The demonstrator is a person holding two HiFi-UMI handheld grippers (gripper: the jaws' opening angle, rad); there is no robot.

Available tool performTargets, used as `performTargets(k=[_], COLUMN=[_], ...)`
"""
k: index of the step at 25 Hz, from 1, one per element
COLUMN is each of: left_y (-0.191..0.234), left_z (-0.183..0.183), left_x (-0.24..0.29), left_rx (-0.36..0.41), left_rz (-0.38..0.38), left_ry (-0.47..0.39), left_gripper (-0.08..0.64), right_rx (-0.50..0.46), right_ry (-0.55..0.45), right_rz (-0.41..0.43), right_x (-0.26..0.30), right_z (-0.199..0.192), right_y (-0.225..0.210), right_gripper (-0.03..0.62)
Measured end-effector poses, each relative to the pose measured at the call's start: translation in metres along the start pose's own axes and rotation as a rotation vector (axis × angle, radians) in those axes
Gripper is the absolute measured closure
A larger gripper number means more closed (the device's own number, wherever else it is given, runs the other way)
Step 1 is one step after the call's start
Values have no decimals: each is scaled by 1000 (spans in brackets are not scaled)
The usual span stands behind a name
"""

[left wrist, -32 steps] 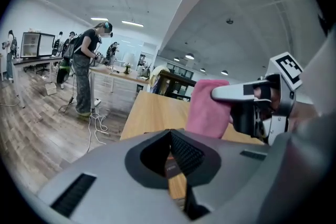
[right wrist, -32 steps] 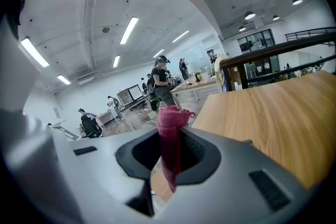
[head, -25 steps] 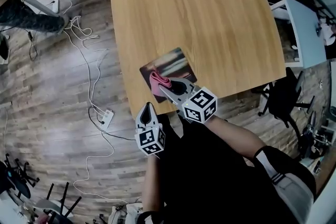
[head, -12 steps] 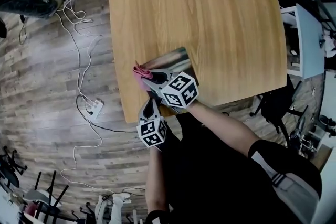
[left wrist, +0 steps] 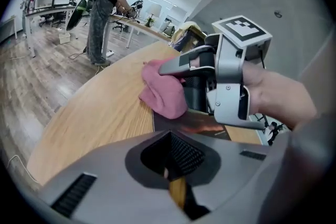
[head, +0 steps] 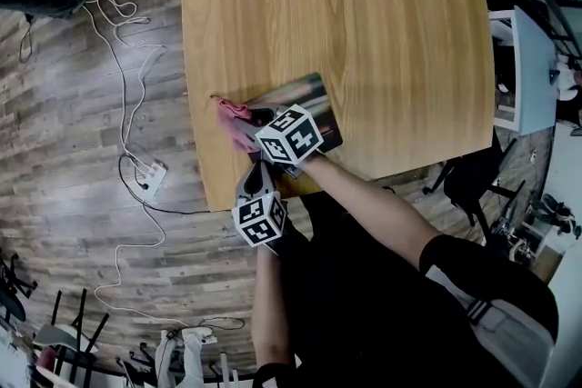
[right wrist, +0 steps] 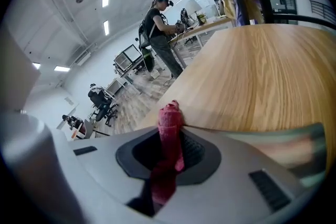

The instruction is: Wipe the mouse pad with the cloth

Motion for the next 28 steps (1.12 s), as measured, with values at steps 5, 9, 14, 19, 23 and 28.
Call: performTargets(k=[5, 9, 14, 19, 23, 28], left_y=[2, 1, -1, -2, -1, -1], left_z=[1, 3, 4, 5, 5, 5], left_x=[0, 1, 1, 1, 1, 0], left_rx=[-74, -51, -33, -24, -18, -14], left_rz=[29, 62, 87, 95, 96, 92], left_ry=[10, 16, 21, 17, 23, 31], left_gripper=[537, 537, 537, 537, 537, 537], right_rx=[-24, -58, -58, -35, -23, -22], right_ry=[24, 29, 26, 16, 9, 3], right_rz=[-13, -28, -49, -75, -111, -161], right_x=[2, 3, -6, -21, -37, -60], right_z=[1, 3, 5, 7, 7, 8], right_y=[-4, -8, -24, -42, -58, -80], right_gripper=[525, 525, 525, 525, 525, 525])
Point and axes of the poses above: the fingertips, and each gripper's own axes: x forward along the fingers, y to its left, z out of its top, the point moved 10 cm from there along -x, backward along the fingers, and after that the axes turned 15 degrees about -y, right-handed, at the moved point
